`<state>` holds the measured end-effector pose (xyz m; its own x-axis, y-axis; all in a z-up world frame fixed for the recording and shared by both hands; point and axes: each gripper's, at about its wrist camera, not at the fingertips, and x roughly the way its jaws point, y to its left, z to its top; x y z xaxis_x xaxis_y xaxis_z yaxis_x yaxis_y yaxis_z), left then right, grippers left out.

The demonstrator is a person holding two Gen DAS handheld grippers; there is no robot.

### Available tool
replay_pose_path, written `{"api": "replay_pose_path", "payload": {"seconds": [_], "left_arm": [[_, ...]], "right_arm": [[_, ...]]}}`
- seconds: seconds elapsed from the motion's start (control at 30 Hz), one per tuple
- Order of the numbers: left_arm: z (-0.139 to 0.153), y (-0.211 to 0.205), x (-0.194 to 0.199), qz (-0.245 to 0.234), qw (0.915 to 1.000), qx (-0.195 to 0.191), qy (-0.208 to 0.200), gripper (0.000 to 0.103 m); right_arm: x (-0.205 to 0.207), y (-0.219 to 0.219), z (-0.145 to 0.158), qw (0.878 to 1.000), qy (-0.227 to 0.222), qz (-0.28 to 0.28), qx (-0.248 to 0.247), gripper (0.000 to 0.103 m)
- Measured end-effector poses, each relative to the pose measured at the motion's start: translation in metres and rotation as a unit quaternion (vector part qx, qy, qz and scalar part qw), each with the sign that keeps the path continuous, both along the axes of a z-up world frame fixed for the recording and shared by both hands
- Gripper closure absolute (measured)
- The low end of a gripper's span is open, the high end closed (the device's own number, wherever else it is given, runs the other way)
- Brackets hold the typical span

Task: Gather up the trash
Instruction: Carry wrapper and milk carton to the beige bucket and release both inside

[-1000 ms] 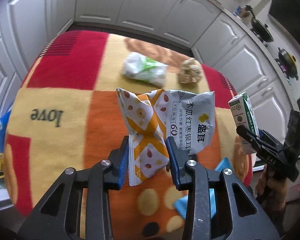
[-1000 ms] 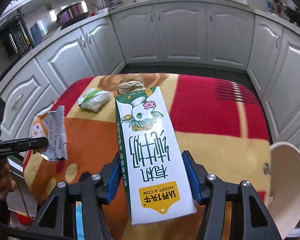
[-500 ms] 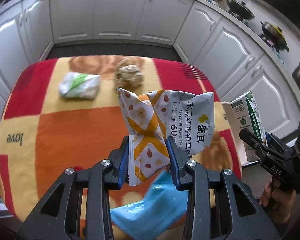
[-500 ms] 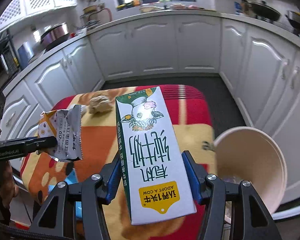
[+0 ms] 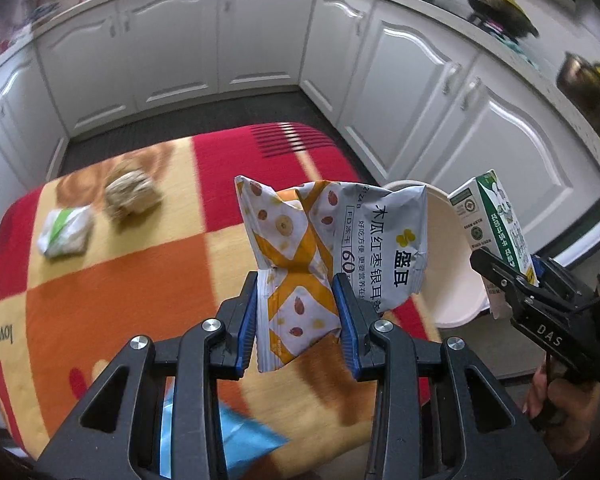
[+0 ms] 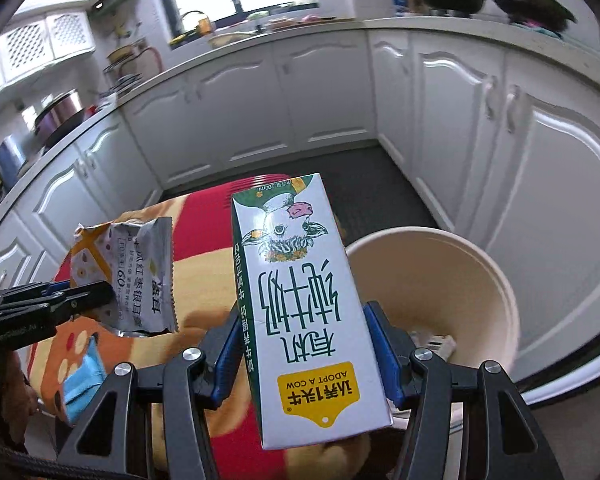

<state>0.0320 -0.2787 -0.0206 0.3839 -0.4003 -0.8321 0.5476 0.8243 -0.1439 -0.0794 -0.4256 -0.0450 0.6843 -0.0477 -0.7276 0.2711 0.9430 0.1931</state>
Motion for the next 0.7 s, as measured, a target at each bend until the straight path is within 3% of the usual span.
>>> {"api": "replay_pose_path", "payload": {"seconds": [0.43,0.7], "left_arm": [[-0.018,-0.095,-0.008,-0.048,0.9986,0.017,0.012,0.07],[-0.035,-0.132,-0.012,-0.059,0.9976,0.027,0.024,0.069]], "right_arm": [[-0.034,-0.074,-0.025,0.995,0.023,-0.09,0.029,0.047],[-0.043,-0.101,-0.043,0.991,0.037,-0.119,0.044,0.047]]}}
